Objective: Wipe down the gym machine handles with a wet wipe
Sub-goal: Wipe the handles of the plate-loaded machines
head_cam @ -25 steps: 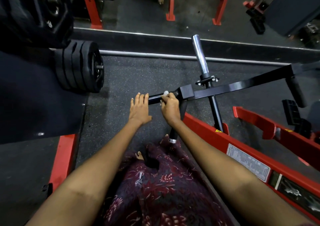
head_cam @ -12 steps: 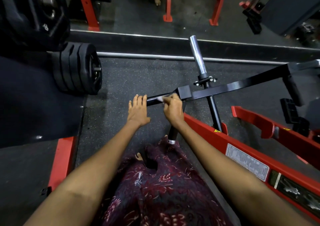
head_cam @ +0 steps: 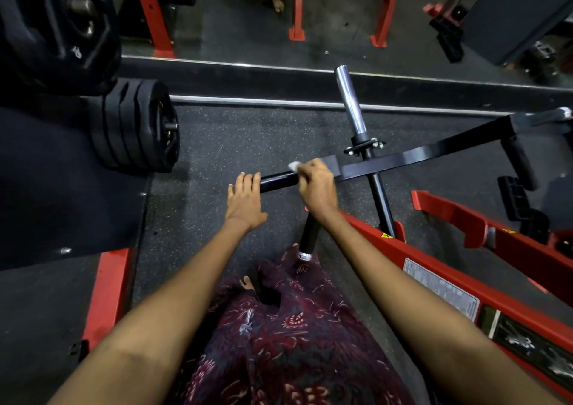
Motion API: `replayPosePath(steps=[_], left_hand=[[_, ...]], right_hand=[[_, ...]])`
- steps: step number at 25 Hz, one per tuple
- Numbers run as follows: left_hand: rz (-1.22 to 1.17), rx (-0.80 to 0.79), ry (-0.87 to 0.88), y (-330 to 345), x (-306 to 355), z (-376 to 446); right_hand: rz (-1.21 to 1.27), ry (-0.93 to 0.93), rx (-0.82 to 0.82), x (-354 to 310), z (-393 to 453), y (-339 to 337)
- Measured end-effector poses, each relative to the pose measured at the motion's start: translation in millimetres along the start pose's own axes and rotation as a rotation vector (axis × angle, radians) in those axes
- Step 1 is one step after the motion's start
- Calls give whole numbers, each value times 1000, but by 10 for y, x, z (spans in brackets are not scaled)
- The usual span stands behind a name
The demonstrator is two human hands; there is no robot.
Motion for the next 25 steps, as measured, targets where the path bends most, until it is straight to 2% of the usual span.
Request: replayPosePath(steps=[2, 3, 7, 10, 13, 18, 21, 25], left_hand=[[3, -8, -3, -1, -3, 6], [2, -16, -6, 1, -5, 3], [-1, -23, -12, 10, -9, -2], [-3, -15, -10, -1, -12, -4], [-11, -5, -6, -17, -1, -6], [-44, 22, 17, -48, -5, -16], [-52, 27, 29, -35, -6, -6], [-56, 12, 24, -17, -11, 2]], right_hand=[[-57, 145, 126, 252, 50, -303], [-82, 193, 134, 344, 72, -363], [-182, 50, -34, 421, 3, -207], [-225, 41, -94, 458, -141, -159], [-143, 22, -45, 221, -35, -66], [-13, 198, -78, 32, -3, 471], [134, 109, -95, 51, -59, 484], [81, 256, 37, 298, -86, 332]])
Point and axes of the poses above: each hand's wrist, its own z-axis towards the middle knuckle, its own y-axis out of the palm, x = y × z, the point moved 10 cm from there along z, towards the middle knuckle, and after that the axes turned 9 degrees about -x, right-handed, at the moved point
